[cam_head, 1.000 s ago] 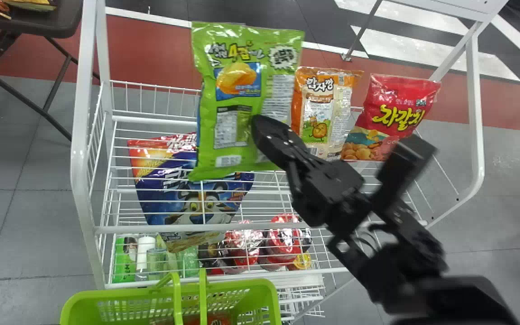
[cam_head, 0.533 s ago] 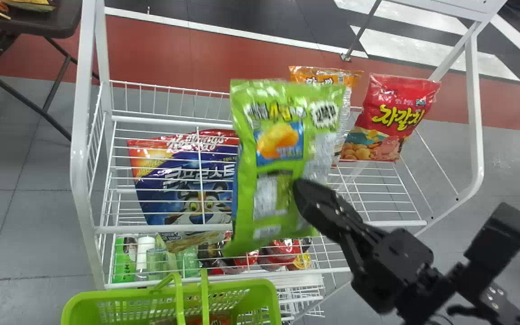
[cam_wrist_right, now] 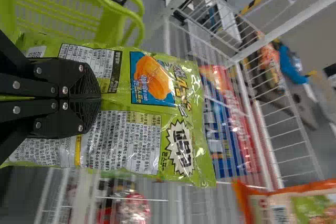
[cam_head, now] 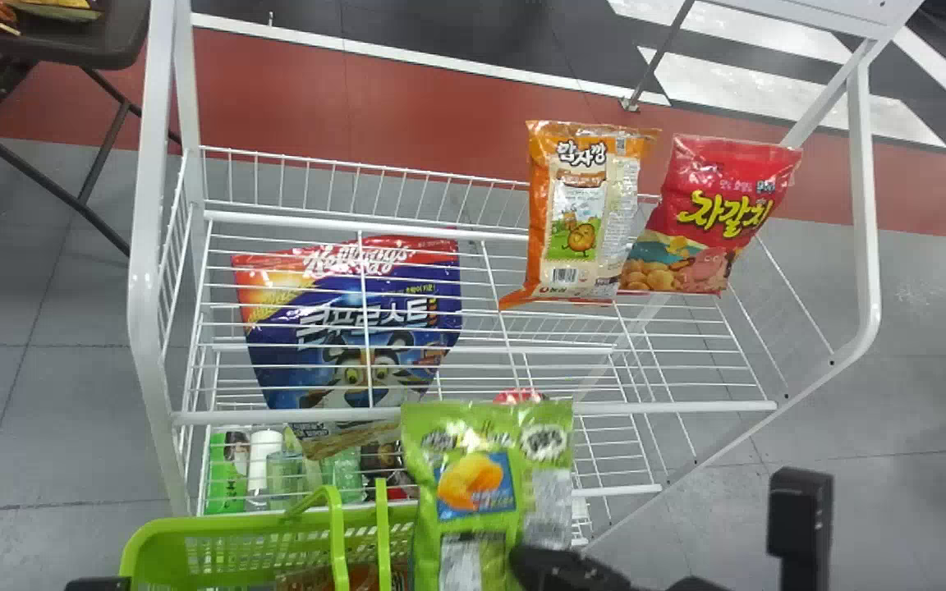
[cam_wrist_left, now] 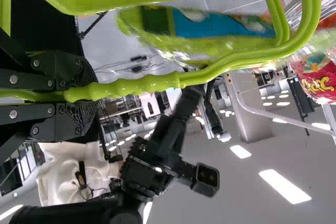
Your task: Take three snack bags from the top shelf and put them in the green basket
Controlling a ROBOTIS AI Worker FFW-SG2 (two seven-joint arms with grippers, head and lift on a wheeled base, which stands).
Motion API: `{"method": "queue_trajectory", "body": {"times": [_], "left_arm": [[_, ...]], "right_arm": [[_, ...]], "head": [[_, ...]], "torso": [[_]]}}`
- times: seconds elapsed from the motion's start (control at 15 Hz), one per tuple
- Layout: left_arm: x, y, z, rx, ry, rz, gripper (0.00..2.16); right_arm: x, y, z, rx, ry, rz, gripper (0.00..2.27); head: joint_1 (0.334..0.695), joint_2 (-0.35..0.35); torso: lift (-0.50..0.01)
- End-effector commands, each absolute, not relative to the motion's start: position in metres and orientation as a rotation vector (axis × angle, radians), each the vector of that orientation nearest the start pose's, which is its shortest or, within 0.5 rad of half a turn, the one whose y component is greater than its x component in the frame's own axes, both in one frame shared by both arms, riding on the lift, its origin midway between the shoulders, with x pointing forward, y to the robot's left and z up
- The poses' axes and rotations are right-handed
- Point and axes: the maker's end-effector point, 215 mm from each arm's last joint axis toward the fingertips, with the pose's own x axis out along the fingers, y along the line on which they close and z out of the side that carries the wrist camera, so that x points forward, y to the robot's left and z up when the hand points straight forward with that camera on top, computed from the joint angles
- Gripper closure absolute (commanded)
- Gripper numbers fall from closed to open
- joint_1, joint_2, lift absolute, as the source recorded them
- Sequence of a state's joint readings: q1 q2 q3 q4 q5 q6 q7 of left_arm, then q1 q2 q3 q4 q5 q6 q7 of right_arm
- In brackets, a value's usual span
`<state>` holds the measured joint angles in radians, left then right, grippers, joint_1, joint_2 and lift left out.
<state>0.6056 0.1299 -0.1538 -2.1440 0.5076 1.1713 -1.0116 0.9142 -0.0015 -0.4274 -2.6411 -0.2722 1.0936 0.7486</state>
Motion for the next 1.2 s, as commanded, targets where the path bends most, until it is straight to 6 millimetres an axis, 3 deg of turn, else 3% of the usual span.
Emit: {"method": "queue_trajectory", "body": {"times": [0.0, 0.13, 0.6, 0.8, 0.87, 0.93, 1.0, 1.07, 1.13], "left_arm": [[0.135, -0.048, -0.403, -0.948, 1.0, -1.308, 1.36], [0.135, -0.048, -0.403, -0.949, 1.002, -1.309, 1.36], [0.134, -0.052, -0.402, -0.941, 1.011, -1.317, 1.36], [0.134, -0.052, -0.401, -0.949, 1.006, -1.324, 1.36], [0.133, -0.052, -0.401, -0.951, 1.007, -1.325, 1.36], [0.133, -0.052, -0.4, -0.952, 1.006, -1.325, 1.36], [0.133, -0.052, -0.4, -0.953, 1.006, -1.327, 1.36], [0.133, -0.052, -0.4, -0.953, 1.006, -1.327, 1.36], [0.133, -0.052, -0.401, -0.953, 1.008, -1.325, 1.36]], "right_arm": [[0.191, -0.194, -0.45, 0.413, 0.935, 0.478, 2.22], [0.182, -0.168, -0.474, 0.458, 0.981, 0.534, 2.22], [0.158, -0.073, -0.516, 0.465, 1.093, 0.722, 2.22], [0.159, -0.063, -0.521, 0.469, 1.09, 0.765, 2.2], [0.159, -0.066, -0.52, 0.473, 1.091, 0.76, 1.93], [0.161, -0.074, -0.516, 0.482, 1.083, 0.745, 1.41], [0.162, -0.084, -0.507, 0.492, 1.064, 0.727, 0.31], [0.165, -0.095, -0.498, 0.48, 1.045, 0.707, 0.0], [0.17, -0.104, -0.491, 0.474, 1.025, 0.688, 0.0]], "head": [[0.695, -0.35], [0.695, -0.35], [0.695, -0.35], [0.695, -0.35], [0.695, -0.35], [0.695, -0.35], [0.695, -0.35], [0.695, -0.35], [0.695, -0.35]], "torso": [[-0.044], [-0.044], [-0.044], [-0.044], [-0.044], [-0.044], [-0.044], [-0.044], [-0.044]]}}
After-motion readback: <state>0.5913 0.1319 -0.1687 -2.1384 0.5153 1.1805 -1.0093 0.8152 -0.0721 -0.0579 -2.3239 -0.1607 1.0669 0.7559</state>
